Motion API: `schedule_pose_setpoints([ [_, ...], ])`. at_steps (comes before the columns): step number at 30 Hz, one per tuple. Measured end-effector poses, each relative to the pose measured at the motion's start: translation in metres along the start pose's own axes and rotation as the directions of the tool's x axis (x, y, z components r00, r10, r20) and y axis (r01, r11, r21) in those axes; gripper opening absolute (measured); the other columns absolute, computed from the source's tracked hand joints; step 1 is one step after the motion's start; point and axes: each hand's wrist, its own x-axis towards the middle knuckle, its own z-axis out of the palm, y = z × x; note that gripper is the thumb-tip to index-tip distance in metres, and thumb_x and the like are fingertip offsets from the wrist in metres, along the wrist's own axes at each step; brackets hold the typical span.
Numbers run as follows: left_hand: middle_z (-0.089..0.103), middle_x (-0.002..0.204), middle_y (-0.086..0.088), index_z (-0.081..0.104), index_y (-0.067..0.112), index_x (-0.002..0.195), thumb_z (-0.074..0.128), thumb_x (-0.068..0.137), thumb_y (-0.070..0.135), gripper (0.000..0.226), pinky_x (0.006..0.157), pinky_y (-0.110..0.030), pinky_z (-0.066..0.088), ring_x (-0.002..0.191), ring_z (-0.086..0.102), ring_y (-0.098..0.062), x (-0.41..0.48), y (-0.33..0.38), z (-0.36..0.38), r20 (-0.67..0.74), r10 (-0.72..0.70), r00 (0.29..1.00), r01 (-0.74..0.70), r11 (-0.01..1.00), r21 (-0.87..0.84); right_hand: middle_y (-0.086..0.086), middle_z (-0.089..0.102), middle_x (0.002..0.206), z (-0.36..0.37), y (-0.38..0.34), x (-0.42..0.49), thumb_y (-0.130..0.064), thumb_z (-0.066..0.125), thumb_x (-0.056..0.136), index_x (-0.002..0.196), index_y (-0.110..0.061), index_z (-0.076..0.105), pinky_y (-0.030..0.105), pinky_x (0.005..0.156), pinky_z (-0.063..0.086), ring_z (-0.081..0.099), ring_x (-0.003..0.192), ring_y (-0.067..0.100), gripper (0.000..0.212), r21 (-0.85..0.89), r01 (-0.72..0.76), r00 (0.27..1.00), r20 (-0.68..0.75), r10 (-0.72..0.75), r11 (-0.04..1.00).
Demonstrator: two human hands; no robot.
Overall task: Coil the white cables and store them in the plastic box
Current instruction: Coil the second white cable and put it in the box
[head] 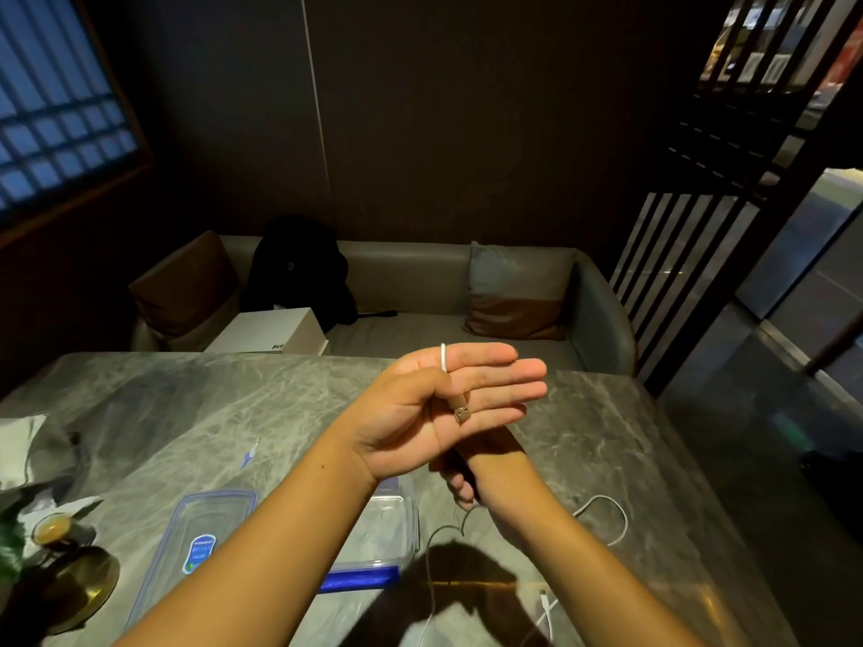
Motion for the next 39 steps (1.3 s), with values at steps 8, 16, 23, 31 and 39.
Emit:
schedule_pose_setpoints([
  [8, 0.049, 0.141, -0.029, 0.048, -0.007, 0.135, 0.026, 0.091, -0.01, 0.05, 0.113, -0.048, 0.034, 0.134, 0.046, -0.041, 0.0, 0.005, -0.021, -0.064, -0.009, 0.998, 0.012, 0.998, 0.06, -0.003, 0.047, 0.051, -0.011, -0.01, -0.04, -0.027, 0.046, 0.104, 0.07, -0.01, 0.068, 0.019, 0.048, 0.035, 0.04, 0.046, 0.008, 0.044, -0.285, 0.297, 0.954, 0.135, -0.268, 0.911],
  [16, 0.044, 0.144, -0.03, 0.041, -0.008, 0.14, 0.034, 0.096, -0.007, 0.044, 0.118, -0.053, 0.024, 0.137, 0.041, -0.043, -0.003, -0.004, -0.03, -0.057, -0.078, 0.995, 0.088, 0.978, 0.19, -0.005, 0.05, 0.052, -0.026, -0.034, -0.064, -0.024, 0.059, 0.097, 0.074, -0.016, 0.07, 0.017, 0.047, 0.034, 0.042, 0.046, 0.005, 0.027, -0.454, 0.317, 0.946, 0.211, -0.246, 0.833],
  [23, 0.049, 0.139, -0.031, 0.043, -0.01, 0.138, 0.038, 0.096, -0.006, 0.043, 0.108, -0.047, 0.042, 0.128, 0.052, -0.04, -0.01, -0.014, -0.028, -0.02, -0.143, 0.99, 0.144, 0.978, 0.149, -0.012, 0.051, 0.051, -0.037, -0.066, -0.074, -0.026, 0.064, 0.094, 0.07, -0.02, 0.069, 0.022, 0.053, 0.033, 0.042, 0.049, 0.001, 0.025, -0.661, 0.378, 0.924, 0.222, -0.312, 0.648],
  [31, 0.051, 0.134, -0.033, 0.04, -0.012, 0.138, 0.042, 0.095, -0.001, 0.045, 0.114, -0.052, 0.032, 0.128, 0.048, -0.046, -0.016, -0.022, -0.023, 0.06, -0.197, 0.979, 0.18, 0.962, 0.207, 0.001, 0.061, 0.058, -0.047, -0.111, -0.076, -0.04, 0.065, 0.086, 0.066, -0.017, 0.068, 0.038, 0.055, 0.044, 0.052, 0.054, 0.01, 0.031, -0.794, 0.417, 0.898, 0.284, -0.337, 0.442],
  [39, 0.047, 0.14, -0.033, 0.041, -0.008, 0.139, 0.045, 0.094, 0.003, 0.047, 0.114, -0.049, 0.034, 0.131, 0.046, -0.045, -0.016, -0.021, -0.012, 0.136, -0.262, 0.955, 0.22, 0.94, 0.262, 0.006, 0.068, 0.07, -0.046, -0.123, -0.051, -0.029, 0.068, 0.091, 0.075, -0.014, 0.069, 0.051, 0.068, 0.053, 0.064, 0.068, 0.027, 0.023, -0.7, 0.534, 0.844, 0.406, -0.351, 0.475],
])
